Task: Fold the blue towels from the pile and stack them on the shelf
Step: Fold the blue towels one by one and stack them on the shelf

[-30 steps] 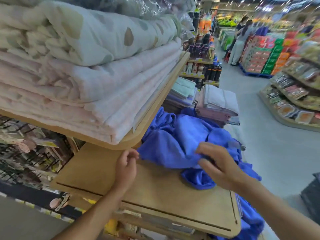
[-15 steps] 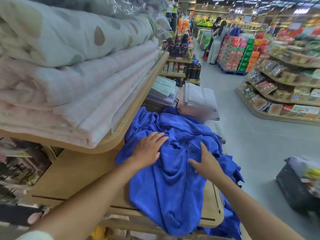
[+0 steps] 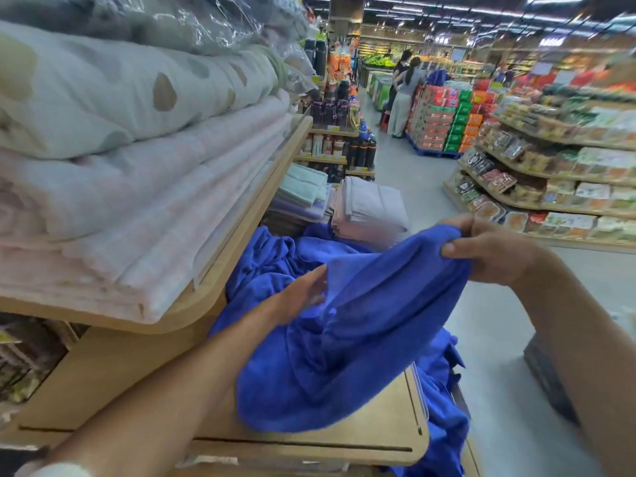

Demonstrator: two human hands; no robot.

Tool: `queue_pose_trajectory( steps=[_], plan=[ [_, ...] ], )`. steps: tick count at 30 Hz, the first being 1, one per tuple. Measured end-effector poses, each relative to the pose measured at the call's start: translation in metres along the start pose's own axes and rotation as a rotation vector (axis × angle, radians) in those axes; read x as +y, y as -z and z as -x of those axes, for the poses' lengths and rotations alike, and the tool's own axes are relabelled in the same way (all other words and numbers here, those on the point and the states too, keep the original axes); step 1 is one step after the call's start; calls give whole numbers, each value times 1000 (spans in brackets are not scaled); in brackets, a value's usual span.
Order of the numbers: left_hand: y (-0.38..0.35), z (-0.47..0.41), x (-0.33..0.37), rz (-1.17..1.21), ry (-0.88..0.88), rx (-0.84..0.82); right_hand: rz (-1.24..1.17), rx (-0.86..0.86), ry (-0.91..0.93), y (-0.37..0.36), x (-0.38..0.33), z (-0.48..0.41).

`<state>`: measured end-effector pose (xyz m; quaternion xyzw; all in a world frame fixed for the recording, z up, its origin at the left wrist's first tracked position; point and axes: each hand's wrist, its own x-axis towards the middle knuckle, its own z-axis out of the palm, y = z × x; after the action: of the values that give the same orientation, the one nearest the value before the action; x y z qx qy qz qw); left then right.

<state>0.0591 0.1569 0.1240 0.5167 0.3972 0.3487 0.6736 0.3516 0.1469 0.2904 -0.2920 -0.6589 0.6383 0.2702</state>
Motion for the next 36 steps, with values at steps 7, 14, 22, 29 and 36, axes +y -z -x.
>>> queue_pose_trajectory(
  steps=[7,14,22,29,36],
  plan=[
    [5,26,6,262,56,-3,229,477,13,48,-53,-67],
    [18,38,55,93,-334,469,522,917,188,70,-32,-177],
    [79,69,-61,-828,-110,731,1047,464,-91,-8,93,-161],
    [102,95,-125,-768,307,875,1188,95,-109,-136,208,-93],
    [78,97,-97,-155,252,771,1242,154,-125,-156,234,-99]
  ],
)
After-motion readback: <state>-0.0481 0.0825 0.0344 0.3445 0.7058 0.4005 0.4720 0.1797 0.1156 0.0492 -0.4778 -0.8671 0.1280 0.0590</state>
